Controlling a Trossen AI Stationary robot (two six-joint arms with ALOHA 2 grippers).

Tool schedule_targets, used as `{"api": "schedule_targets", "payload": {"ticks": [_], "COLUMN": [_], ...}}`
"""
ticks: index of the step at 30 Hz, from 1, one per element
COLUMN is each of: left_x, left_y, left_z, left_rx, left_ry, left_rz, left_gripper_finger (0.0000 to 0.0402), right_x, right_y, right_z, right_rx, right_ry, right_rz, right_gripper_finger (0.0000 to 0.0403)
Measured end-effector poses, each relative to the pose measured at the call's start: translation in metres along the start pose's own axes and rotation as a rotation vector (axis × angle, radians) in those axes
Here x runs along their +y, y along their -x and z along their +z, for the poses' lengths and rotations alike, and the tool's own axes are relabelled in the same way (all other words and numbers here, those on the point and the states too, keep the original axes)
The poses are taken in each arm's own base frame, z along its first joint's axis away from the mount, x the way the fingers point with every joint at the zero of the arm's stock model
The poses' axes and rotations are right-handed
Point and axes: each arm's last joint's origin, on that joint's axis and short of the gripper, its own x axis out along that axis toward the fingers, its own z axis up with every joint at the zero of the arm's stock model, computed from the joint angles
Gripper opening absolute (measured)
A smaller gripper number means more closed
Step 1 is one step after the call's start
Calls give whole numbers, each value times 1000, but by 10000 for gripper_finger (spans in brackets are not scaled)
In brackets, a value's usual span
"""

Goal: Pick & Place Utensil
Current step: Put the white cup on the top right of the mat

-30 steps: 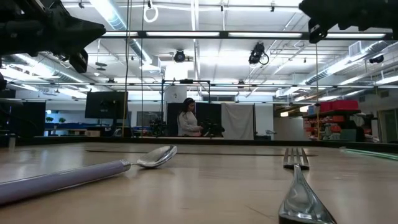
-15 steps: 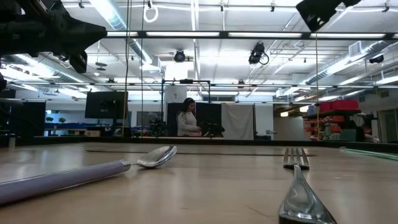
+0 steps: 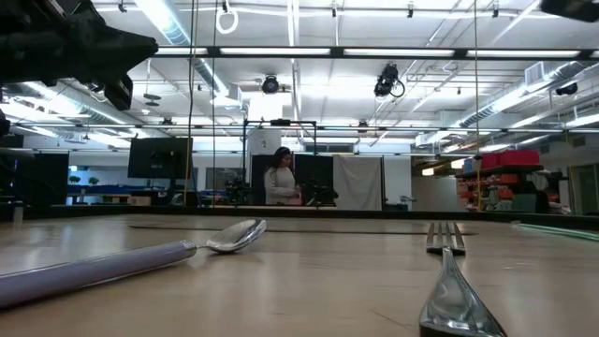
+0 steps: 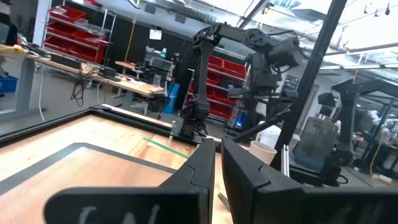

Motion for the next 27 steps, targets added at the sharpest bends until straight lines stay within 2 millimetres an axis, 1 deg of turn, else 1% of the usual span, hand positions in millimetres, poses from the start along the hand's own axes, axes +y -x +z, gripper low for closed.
{"api": "schedule_targets", "payload": {"ticks": [4, 8, 13, 19, 22, 27], "left_x": [0, 1, 2, 2, 2, 2], "left_y": [0, 0, 0, 0, 0, 0], "left_z": [1, 2, 4, 4, 4, 4], "left_rx": [-9, -27, -53, -55, -55, -56], "left_ry": [-44, -61, -152, -147, -147, -147], "left_rz": [5, 59, 107, 109, 109, 109], "left_gripper_finger": [32, 32, 32, 32, 32, 32], "right_x": [2, 2, 8, 18, 24, 26], "right_y": [-6, -12, -17, -26, -32, -42], "right_z": [-15, -27, -35, -42, -43, -46], "right_rx": [215, 353, 386, 402, 399, 407], "right_ry": [-88, -87, -20, 23, 17, 28], "right_rz": [-107, -175, -197, -202, -198, -237], "right_gripper_finger": [153, 153, 153, 153, 153, 153]}}
